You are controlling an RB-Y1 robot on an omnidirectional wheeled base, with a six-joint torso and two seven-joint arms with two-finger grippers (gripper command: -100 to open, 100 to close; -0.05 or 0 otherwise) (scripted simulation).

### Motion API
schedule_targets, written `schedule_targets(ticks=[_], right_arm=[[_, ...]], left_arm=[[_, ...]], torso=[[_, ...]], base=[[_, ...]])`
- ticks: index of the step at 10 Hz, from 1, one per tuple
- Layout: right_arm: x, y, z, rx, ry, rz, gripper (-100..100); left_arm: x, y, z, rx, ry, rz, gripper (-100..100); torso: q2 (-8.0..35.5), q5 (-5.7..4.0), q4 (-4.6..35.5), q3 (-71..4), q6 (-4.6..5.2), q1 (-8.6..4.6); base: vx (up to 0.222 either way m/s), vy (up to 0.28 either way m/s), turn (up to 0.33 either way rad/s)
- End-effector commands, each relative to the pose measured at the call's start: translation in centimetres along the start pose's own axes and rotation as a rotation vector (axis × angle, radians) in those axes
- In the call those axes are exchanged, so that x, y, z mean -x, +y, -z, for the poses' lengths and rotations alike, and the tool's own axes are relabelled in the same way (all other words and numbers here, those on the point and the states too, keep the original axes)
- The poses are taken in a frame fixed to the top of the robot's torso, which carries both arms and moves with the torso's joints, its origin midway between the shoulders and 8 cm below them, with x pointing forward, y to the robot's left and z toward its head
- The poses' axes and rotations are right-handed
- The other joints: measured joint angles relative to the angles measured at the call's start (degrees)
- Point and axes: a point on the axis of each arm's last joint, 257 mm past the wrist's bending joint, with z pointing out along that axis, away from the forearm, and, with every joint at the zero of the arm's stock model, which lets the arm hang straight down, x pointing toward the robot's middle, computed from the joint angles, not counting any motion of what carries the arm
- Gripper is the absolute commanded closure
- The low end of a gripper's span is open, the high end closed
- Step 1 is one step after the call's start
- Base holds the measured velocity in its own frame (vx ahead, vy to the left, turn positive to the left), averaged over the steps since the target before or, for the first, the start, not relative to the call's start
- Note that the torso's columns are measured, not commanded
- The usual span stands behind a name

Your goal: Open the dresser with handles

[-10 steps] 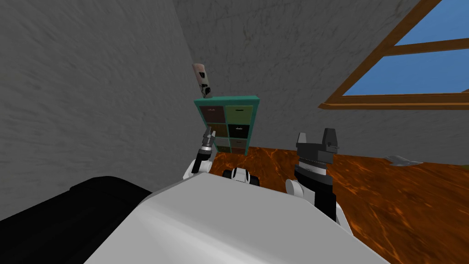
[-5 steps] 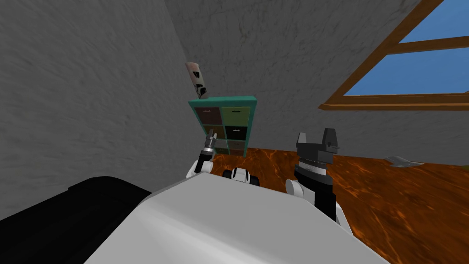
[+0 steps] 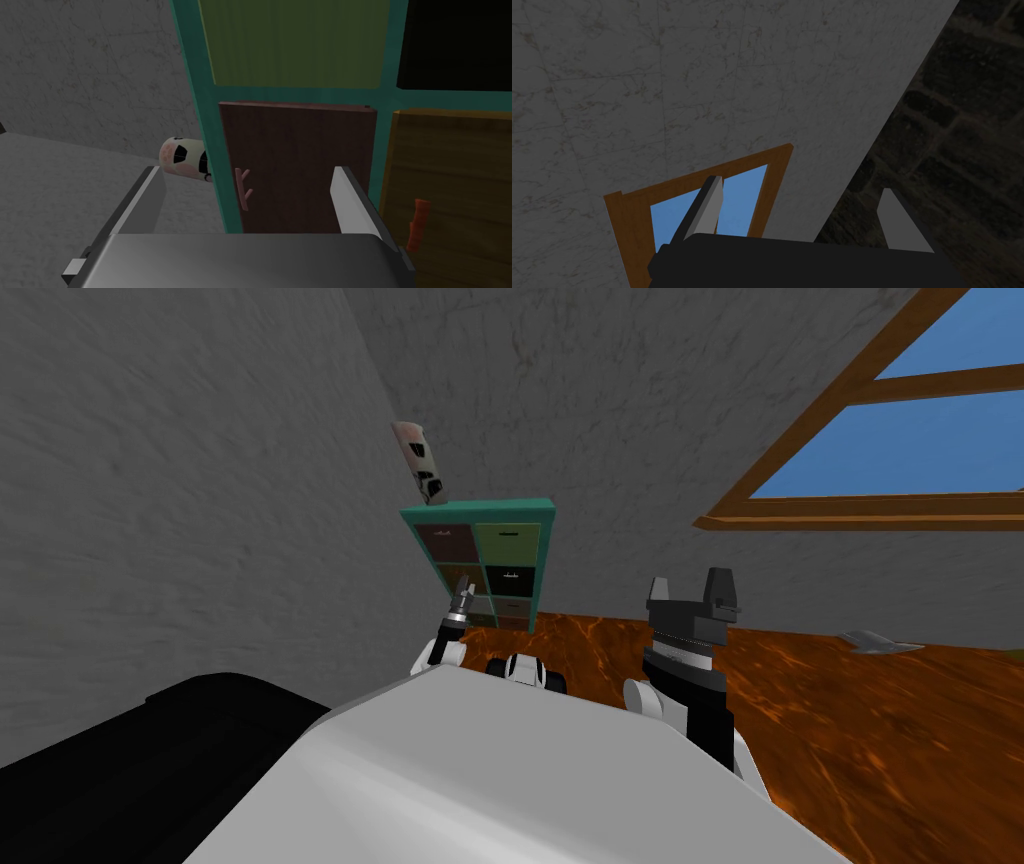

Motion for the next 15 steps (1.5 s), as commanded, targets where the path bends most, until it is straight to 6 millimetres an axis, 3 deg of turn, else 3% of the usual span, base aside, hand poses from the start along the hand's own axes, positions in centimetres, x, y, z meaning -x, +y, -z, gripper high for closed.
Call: schedule_targets(ticks=[1, 11, 15], right_arm=[[0.0, 0.0, 0.0, 0.0, 0.0, 0.0, 0], [0.0, 0.0, 0.0, 0.0, 0.0, 0.0, 0], [0.0, 0.0, 0.0, 0.0, 0.0, 0.0, 0]], left_arm=[[-0.1, 1.7, 0.4, 0.026, 0.006, -0.005, -100], [-0.8, 9.2, 3.0, 0.151, 0.009, -0.001, -100], [-2.5, 12.2, 4.5, 0.206, -0.019, 0.046, -100]], torso=[[0.02, -0.01, 0.0, 0.01, 0.0, -0.02], [0.03, -0.02, 0.01, 0.02, 0.0, -0.06], [0.01, 0.01, 0.0, 0.0, 0.0, 0.03]], base=[[0.062, -0.046, -0.011], [0.088, -0.051, -0.016], [0.098, -0.06, -0.018]])
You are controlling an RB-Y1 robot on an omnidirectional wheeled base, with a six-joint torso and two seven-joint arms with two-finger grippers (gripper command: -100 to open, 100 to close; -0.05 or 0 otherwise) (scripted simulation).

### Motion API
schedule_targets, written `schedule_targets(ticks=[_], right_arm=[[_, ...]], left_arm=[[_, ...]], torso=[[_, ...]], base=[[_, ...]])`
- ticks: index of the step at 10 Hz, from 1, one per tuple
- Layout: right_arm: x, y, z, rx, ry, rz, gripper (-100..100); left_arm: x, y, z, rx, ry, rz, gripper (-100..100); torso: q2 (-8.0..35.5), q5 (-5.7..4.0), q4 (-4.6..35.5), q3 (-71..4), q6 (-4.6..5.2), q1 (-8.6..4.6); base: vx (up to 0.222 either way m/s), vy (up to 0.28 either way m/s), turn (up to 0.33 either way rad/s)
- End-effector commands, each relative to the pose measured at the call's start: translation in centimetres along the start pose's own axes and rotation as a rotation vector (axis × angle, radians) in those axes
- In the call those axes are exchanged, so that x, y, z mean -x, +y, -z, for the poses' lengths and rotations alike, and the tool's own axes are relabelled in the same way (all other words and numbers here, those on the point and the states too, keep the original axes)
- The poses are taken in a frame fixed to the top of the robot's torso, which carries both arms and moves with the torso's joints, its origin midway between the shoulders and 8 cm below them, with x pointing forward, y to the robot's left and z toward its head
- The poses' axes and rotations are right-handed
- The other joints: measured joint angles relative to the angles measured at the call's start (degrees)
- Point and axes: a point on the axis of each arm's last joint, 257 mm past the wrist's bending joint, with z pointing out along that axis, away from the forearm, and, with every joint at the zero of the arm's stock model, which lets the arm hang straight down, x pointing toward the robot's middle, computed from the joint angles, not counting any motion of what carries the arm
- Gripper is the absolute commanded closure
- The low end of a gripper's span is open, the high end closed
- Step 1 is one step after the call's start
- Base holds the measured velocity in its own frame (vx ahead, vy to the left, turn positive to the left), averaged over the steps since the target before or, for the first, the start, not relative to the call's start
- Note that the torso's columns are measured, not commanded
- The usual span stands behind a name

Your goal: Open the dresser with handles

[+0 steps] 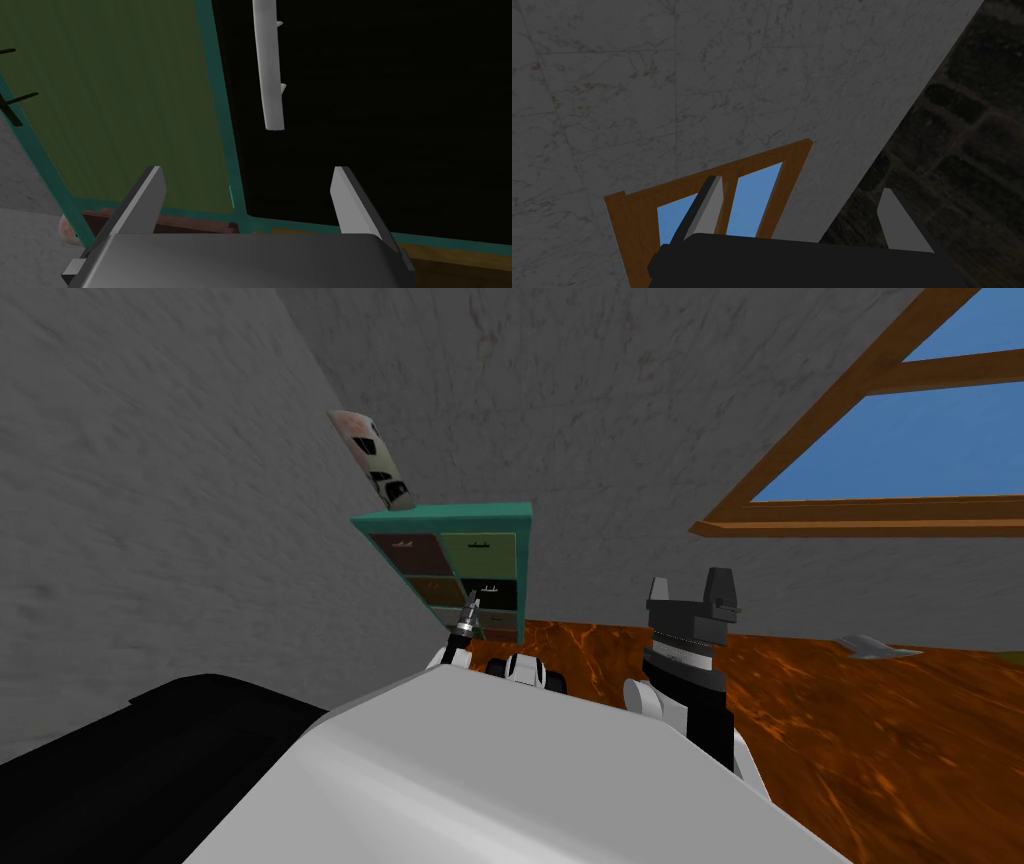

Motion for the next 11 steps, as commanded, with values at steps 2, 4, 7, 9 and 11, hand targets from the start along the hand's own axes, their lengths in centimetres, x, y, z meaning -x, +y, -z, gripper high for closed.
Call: schedule_targets(ticks=[2, 4, 7, 9, 11], right_arm=[[0.0, 0.0, 0.0, 0.0, 0.0, 0.0, 0], [0.0, 0.0, 0.0, 0.0, 0.0, 0.0, 0], [0.0, 0.0, 0.0, 0.0, 0.0, 0.0, 0], [0.0, 0.0, 0.0, 0.0, 0.0, 0.0, 0], [0.0, 0.0, 0.0, 0.0, 0.0, 0.0, 0]], left_arm=[[-2.3, 2.0, 0.7, 0.038, -0.035, 0.071, -100], [-2.3, 2.0, 0.7, 0.038, -0.038, 0.077, -100], [-2.1, 1.4, -0.1, 0.036, -0.039, 0.077, -100], [-2.3, 1.7, 0.3, 0.041, -0.039, 0.078, 100], [-2.4, 1.2, 0.3, 0.036, -0.035, 0.079, 100]], torso=[[0.04, -0.01, 0.01, 0.02, 0.0, -0.04], [0.09, 0.01, 0.03, 0.06, 0.0, 0.05], [-0.1, 0.0, -0.02, -0.05, 0.0, 0.0], [0.18, -0.02, 0.04, 0.11, 0.0, -0.1], [0.16, 0.03, 0.01, 0.09, 0.01, 0.04]], base=[[0.073, -0.042, -0.011], [0.036, -0.014, -0.003], [0.042, 0.005, -0.003], [-0.026, -0.01, 0.007], [-0.155, -0.008, 0.017]])
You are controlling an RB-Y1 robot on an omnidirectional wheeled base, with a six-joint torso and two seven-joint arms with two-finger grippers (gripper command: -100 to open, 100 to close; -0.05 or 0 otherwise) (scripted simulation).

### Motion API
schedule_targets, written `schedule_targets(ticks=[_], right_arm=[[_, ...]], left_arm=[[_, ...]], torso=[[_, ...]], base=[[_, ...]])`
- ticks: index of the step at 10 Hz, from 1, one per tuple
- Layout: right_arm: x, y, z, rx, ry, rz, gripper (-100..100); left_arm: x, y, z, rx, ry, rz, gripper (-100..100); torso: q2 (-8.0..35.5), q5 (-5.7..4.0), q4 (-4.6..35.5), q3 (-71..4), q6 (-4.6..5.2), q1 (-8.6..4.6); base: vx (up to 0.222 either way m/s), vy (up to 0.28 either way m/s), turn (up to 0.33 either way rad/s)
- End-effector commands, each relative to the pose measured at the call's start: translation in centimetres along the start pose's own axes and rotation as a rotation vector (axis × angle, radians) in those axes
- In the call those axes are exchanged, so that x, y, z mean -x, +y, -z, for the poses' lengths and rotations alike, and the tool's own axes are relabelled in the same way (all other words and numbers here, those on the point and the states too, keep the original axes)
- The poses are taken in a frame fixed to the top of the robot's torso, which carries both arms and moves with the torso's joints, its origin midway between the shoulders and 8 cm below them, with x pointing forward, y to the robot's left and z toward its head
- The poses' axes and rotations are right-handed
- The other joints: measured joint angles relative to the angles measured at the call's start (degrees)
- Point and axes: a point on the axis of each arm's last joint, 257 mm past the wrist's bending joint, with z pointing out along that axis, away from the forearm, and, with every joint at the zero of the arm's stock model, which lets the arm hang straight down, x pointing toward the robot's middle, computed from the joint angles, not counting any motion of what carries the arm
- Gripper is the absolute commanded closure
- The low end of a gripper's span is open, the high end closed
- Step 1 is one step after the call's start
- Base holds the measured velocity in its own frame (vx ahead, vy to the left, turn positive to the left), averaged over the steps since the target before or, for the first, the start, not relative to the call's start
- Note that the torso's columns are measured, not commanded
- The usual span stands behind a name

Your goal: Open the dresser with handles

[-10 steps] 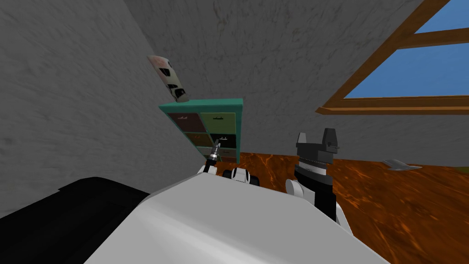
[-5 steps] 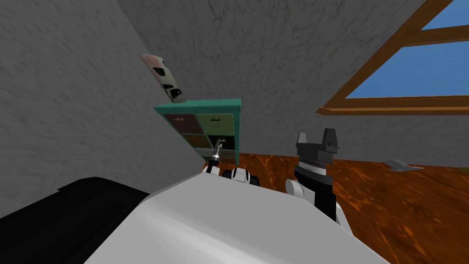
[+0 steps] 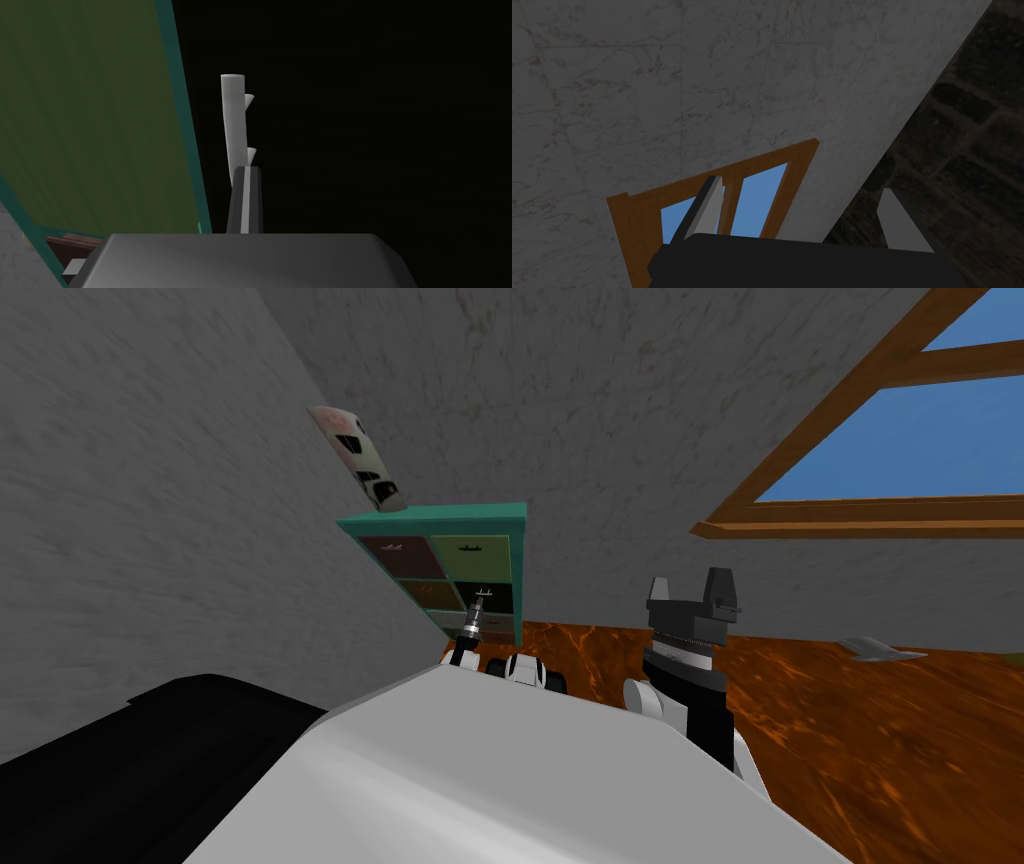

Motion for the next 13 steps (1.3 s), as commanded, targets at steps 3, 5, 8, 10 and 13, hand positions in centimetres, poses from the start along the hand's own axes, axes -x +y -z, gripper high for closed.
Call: schedule_targets(ticks=[3, 5, 8, 10, 13], right_arm=[[0.0, 0.0, 0.0, 0.0, 0.0, 0.0, 0], [0.0, 0.0, 0.0, 0.0, 0.0, 0.0, 0], [0.0, 0.0, 0.0, 0.0, 0.0, 0.0, 0], [0.0, 0.0, 0.0, 0.0, 0.0, 0.0, 0], [0.0, 0.0, 0.0, 0.0, 0.0, 0.0, 0]], left_arm=[[-0.1, -0.4, 0.1, 0.002, 0.004, 0.001, 100], [1.2, -0.5, 0.1, 0.004, 0.034, -0.052, -100], [2.0, -0.6, -0.6, 0.01, 0.044, -0.075, -100], [1.7, -0.5, -1.0, 0.019, 0.031, -0.053, -100], [0.6, -0.4, -1.1, 0.02, 0.006, -0.006, -100]], torso=[[-0.14, -0.05, 0.0, -0.07, -0.01, -0.1], [-0.61, -0.02, -0.14, -0.36, -0.02, 0.0], [-0.22, -0.04, -0.02, -0.12, -0.01, -0.08], [-0.38, -0.03, -0.07, -0.22, -0.01, -0.03], [0.1, -0.06, 0.06, 0.07, -0.01, -0.16]], base=[[-0.146, -0.022, 0.009], [-0.002, -0.001, -0.001], [0.058, 0.002, -0.003], [0.148, 0.021, -0.007], [0.053, -0.007, 0.0]])
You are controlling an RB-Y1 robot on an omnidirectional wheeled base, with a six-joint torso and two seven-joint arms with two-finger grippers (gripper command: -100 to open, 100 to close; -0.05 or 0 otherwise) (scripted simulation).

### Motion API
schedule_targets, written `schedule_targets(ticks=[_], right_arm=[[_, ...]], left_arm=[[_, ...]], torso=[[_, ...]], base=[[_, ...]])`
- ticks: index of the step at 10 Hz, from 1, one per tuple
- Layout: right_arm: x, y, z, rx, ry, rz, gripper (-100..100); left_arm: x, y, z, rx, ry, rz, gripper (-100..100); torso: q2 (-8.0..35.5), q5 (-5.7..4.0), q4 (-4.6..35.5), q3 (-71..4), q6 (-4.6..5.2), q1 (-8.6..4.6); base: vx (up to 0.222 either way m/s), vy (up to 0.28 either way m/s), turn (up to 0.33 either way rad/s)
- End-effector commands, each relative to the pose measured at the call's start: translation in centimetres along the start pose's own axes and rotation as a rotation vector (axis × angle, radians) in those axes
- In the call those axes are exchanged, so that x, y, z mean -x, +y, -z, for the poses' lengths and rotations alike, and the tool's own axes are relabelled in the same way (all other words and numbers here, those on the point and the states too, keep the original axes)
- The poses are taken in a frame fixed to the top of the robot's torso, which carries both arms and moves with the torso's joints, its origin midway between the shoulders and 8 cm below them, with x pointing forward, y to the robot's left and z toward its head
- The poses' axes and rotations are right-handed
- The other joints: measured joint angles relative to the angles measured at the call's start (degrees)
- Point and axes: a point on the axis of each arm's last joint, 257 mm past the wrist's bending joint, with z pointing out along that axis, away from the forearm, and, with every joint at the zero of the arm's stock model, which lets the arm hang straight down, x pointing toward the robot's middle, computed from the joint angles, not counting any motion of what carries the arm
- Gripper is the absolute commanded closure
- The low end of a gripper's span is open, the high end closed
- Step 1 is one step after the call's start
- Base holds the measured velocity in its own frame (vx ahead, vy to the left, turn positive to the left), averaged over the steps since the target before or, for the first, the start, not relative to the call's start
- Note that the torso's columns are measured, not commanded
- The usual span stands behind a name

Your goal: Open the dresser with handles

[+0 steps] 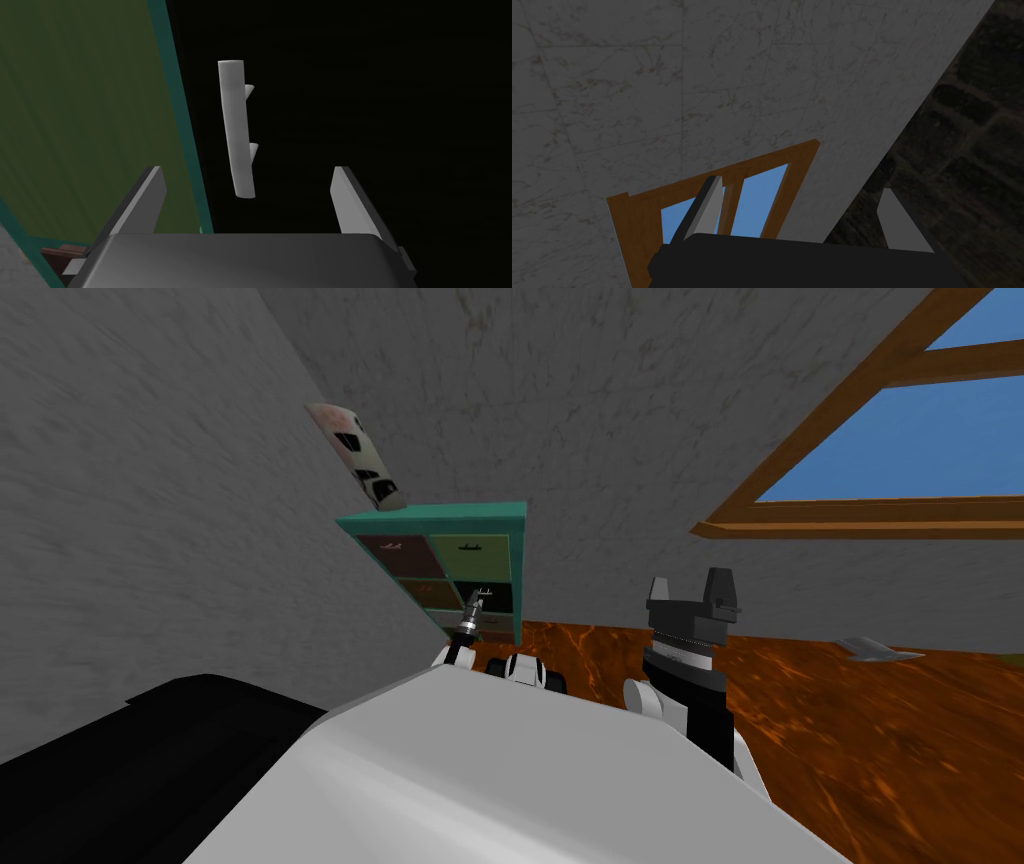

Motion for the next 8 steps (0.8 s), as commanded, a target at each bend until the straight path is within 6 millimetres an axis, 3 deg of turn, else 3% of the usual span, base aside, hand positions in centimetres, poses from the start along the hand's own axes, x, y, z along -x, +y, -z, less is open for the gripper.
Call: schedule_targets(ticks=[1, 5, 6, 8], right_arm=[[0.0, 0.0, 0.0, 0.0, 0.0, 0.0, 0], [0.0, 0.0, 0.0, 0.0, 0.0, 0.0, 0], [0.0, 0.0, 0.0, 0.0, 0.0, 0.0, 0], [0.0, 0.0, 0.0, 0.0, 0.0, 0.0, 0]], left_arm=[[-1.03, -0.01, -0.13, 0.001, -0.023, 0.044, -100], [-0.6, -0.6, -0.78, -0.001, -0.019, 0.035, -100], [-0.8, -0.04, -0.2, 0.001, -0.018, 0.036, 100], [-0.74, -0.76, -0.46, -0.004, -0.016, 0.042, 100]], torso=[[0.03, 0.01, 0.01, 0.02, 0.0, 0.04], [-0.51, 0.03, -0.14, -0.32, -0.01, 0.1], [-0.31, 0.03, -0.1, -0.2, -0.01, 0.09], [-0.22, -0.05, -0.13, -0.09, 0.0, 0.07]], base=[[-0.006, -0.005, -0.001], [0.039, 0.0, -0.005], [-0.027, -0.002, 0.012], [-0.067, -0.017, 0.006]])
